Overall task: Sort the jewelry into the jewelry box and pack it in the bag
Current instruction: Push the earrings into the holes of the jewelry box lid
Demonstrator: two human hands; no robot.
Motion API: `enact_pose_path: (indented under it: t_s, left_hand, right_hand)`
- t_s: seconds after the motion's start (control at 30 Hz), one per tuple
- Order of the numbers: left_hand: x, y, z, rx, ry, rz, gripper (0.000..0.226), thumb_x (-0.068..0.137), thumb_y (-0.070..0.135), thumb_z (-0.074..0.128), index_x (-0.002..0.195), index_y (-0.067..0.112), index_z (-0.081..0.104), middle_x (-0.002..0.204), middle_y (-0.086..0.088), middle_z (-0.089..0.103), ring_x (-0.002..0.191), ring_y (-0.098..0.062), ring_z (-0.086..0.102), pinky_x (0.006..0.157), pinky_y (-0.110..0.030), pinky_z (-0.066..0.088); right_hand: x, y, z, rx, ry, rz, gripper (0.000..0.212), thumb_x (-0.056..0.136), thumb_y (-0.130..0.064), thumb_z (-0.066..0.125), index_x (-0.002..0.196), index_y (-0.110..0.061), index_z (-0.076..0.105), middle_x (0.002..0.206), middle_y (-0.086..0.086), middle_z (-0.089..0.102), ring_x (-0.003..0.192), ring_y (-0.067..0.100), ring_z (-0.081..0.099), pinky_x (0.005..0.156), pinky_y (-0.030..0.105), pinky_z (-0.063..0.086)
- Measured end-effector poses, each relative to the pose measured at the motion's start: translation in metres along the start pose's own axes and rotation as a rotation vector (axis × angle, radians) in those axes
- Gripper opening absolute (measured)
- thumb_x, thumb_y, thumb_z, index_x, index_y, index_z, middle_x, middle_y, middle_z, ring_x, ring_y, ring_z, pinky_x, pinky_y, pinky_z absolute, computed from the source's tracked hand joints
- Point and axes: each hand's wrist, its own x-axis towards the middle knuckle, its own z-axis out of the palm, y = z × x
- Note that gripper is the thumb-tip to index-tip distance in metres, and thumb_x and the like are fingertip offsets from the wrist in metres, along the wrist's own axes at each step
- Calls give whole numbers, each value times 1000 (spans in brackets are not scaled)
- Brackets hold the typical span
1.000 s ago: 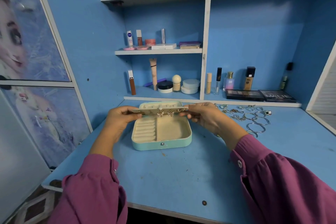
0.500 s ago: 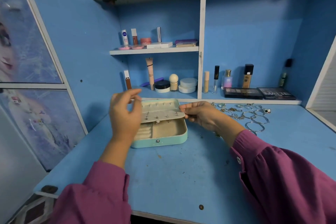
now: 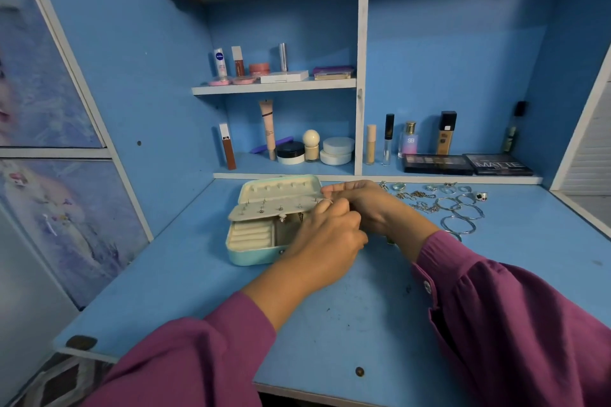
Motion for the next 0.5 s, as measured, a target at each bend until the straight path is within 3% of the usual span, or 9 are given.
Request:
enact_pose_path:
  t_s: [0.23,0.5]
  left_hand:
    - [3,7,-2,70,-118,-52,18,60,20,83,66,24,65,69,7,52,77,-18,48,71,-29,25]
    - [9,9,3,135,-77,-51,19,59,18,80,63,18,62,67,2,53,74,-20,49,68,-31,26]
  right_hand:
    - [-5,-2,2,5,10,-8,9,88,4,58,89,1,67,67,5,66,57,10,63,58,18,55]
    - [-8,-3,3,-11,9,-13,9,88,2,59,90,-1,67,69,4,67,57,8,63,57,17,54]
